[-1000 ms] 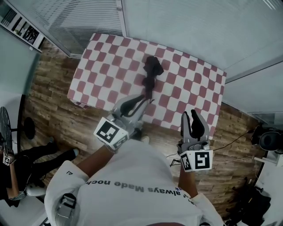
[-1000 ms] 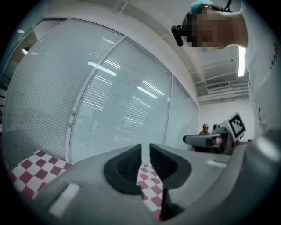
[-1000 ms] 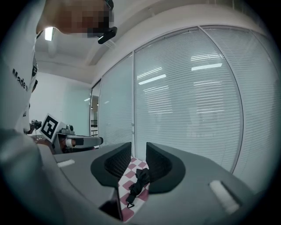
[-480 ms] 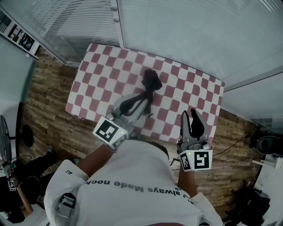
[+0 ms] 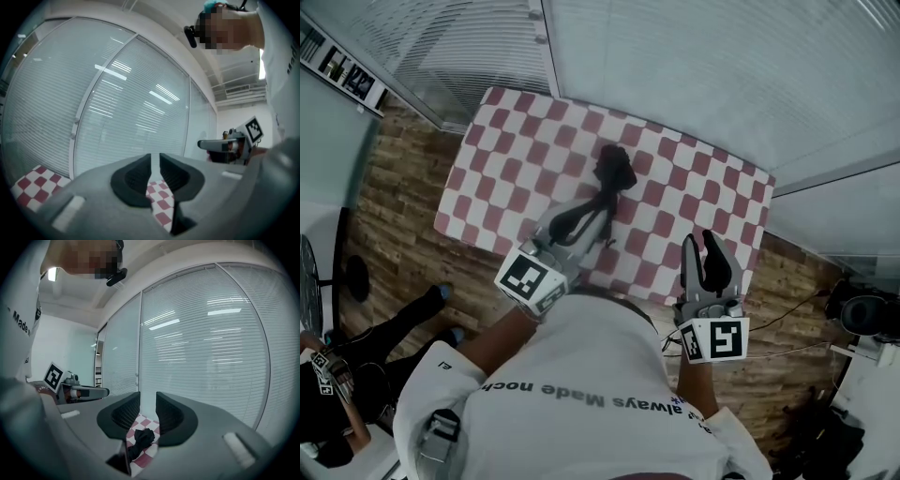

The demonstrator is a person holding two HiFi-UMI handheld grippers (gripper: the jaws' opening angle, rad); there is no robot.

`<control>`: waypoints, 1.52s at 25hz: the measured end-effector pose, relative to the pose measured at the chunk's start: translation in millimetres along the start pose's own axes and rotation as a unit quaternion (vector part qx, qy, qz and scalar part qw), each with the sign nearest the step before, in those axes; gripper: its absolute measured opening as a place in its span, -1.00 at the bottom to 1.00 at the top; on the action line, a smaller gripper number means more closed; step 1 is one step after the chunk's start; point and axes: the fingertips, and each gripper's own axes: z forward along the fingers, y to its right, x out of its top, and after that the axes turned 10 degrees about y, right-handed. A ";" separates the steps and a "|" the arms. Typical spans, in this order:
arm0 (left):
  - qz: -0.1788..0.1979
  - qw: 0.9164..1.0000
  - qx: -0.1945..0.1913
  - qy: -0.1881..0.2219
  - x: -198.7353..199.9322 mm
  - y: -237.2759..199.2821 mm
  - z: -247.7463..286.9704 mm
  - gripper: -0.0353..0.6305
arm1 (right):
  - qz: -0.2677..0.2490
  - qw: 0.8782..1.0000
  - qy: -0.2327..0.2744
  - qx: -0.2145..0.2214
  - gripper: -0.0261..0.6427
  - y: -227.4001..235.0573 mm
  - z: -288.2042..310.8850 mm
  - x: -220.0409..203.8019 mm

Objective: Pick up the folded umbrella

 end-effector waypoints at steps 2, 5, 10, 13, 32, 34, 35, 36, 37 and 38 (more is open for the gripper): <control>-0.001 1.000 0.006 -0.002 -4.9 13.1 10.1 -0.72 | 0.003 1.000 0.000 0.001 -0.61 16.3 -10.5 2.2; -0.001 1.000 0.012 -0.006 -11.7 17.4 16.9 -0.72 | 0.005 1.000 -0.003 0.002 -0.61 24.6 -14.5 -0.9; 0.004 1.000 0.019 -0.021 -28.0 13.0 26.2 -0.69 | 0.009 1.000 -0.004 0.005 -0.61 31.4 -12.0 -4.5; 0.000 0.999 0.026 -0.040 -44.6 6.5 31.1 -0.66 | 0.008 1.000 -0.003 0.007 -0.61 34.7 -9.4 -4.1; -0.045 0.976 0.094 -0.190 -205.8 -61.3 35.2 -0.51 | 0.007 1.000 -0.007 0.001 -0.61 50.4 -4.9 -7.2; -0.054 0.972 0.102 -0.203 -220.3 -68.3 35.2 -0.49 | 0.007 1.000 -0.008 0.001 -0.61 51.0 -4.0 -8.4; -0.058 0.970 0.105 -0.209 -227.3 -71.3 35.4 -0.49 | 0.008 1.000 -0.009 0.000 -0.61 51.4 -3.9 -9.0; -0.060 0.969 0.108 -0.216 -234.0 -74.1 35.9 -0.47 | 0.008 1.000 -0.009 0.000 -0.61 52.0 -4.1 -9.4; -0.061 0.967 0.111 -0.222 -240.4 -76.8 36.8 -0.47 | 0.008 1.000 -0.009 -0.001 -0.61 52.5 -4.4 -9.5; -0.061 0.965 0.113 -0.229 -246.7 -79.4 38.0 -0.45 | 0.008 1.000 -0.010 -0.002 -0.61 53.0 -4.8 -9.2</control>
